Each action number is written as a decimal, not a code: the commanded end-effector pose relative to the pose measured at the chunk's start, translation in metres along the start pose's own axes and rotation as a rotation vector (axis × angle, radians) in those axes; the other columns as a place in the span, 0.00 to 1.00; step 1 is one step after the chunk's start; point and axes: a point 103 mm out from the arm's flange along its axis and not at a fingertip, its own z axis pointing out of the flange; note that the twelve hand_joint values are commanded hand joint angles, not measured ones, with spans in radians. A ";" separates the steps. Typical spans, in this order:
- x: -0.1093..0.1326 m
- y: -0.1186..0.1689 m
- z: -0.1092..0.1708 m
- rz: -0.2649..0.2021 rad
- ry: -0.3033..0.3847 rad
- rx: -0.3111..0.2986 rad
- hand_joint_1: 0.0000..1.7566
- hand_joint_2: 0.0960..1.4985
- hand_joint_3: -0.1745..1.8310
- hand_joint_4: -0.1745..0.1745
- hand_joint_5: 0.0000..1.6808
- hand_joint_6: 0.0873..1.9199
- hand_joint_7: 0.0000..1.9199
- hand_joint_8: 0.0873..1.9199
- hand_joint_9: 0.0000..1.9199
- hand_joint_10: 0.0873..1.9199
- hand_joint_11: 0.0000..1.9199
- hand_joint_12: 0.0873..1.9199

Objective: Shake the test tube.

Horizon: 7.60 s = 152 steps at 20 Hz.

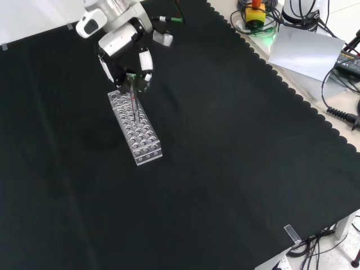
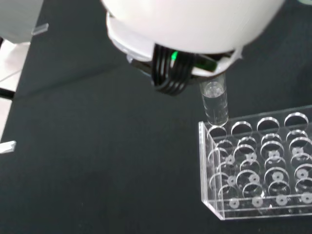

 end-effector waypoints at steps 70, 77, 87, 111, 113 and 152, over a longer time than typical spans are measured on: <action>0.083 -0.027 -0.023 -0.119 0.060 -0.053 0.76 0.47 0.31 0.00 0.80 0.03 0.72 0.32 0.84 0.36 0.66 0.43; 0.024 -0.034 -0.037 -0.010 0.036 -0.082 0.76 0.47 0.31 0.00 0.80 0.03 0.72 0.32 0.84 0.36 0.66 0.43; -0.076 -0.056 -0.061 0.175 -0.007 -0.135 0.76 0.47 0.31 0.00 0.81 0.02 0.72 0.32 0.84 0.36 0.66 0.43; 0.034 -0.034 -0.023 -0.023 0.072 -0.061 0.76 0.47 0.31 0.00 0.81 0.02 0.72 0.32 0.84 0.36 0.66 0.43; 0.053 -0.032 -0.018 -0.051 0.086 -0.051 0.76 0.47 0.31 0.00 0.81 0.02 0.72 0.32 0.84 0.36 0.66 0.43; -0.042 -0.045 -0.046 0.134 0.034 -0.121 0.76 0.47 0.31 0.00 0.81 0.01 0.72 0.33 0.84 0.36 0.66 0.43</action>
